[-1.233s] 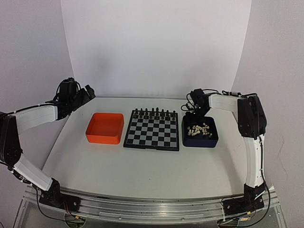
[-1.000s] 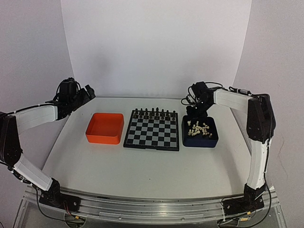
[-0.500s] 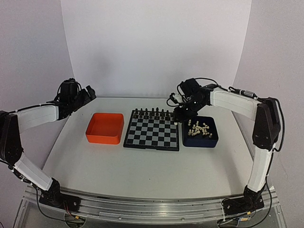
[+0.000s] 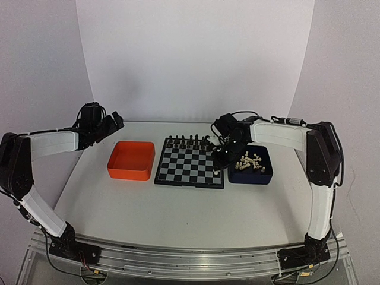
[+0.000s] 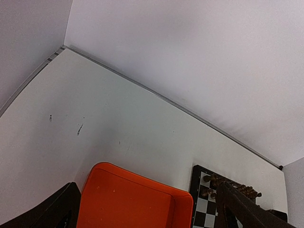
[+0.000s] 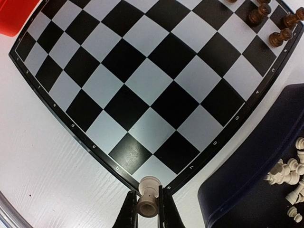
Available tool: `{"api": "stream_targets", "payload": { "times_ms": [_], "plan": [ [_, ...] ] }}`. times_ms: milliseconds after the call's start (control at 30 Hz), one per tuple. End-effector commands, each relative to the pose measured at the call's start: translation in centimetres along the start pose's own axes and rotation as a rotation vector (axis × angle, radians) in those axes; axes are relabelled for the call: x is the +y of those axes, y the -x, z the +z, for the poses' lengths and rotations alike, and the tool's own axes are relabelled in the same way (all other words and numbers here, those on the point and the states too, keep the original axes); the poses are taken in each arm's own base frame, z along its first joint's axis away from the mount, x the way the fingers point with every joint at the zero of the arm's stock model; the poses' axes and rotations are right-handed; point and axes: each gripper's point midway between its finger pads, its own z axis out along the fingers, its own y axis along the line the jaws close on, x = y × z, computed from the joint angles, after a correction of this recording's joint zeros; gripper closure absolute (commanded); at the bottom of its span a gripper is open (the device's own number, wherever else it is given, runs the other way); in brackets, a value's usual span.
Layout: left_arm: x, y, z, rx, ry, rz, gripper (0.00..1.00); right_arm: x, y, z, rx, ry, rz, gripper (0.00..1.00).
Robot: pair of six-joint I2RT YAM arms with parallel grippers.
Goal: Set up the chess pieces on the board
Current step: Place the chess piece on the chessboard.
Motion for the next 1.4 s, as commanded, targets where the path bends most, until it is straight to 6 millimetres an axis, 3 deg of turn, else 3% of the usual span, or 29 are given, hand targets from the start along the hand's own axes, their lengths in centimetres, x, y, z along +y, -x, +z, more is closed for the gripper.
{"api": "stream_targets", "payload": {
  "times_ms": [0,533,1100,1233,1367],
  "plan": [
    [-1.9,2.8,-0.3,-0.067,-0.054,-0.006,0.0,0.5,-0.9,0.9,0.038,0.01,-0.024,1.0],
    [-2.0,2.8,-0.4,-0.067,-0.057,-0.006,0.0,-0.6,-2.1,3.6,0.101,-0.038,-0.034,1.0],
    [-2.1,2.9,-0.6,-0.067,-0.063,-0.003,0.0,0.1,-2.9,3.5,0.114,-0.001,-0.005,0.98],
    [-2.1,2.9,-0.5,-0.068,-0.064,-0.002,0.0,0.3,-2.6,3.2,0.103,0.005,0.006,0.89],
    [-2.2,2.9,-0.4,-0.067,-0.064,0.002,0.0,0.6,-2.0,2.4,0.08,0.014,0.016,0.7]
  ]
}}
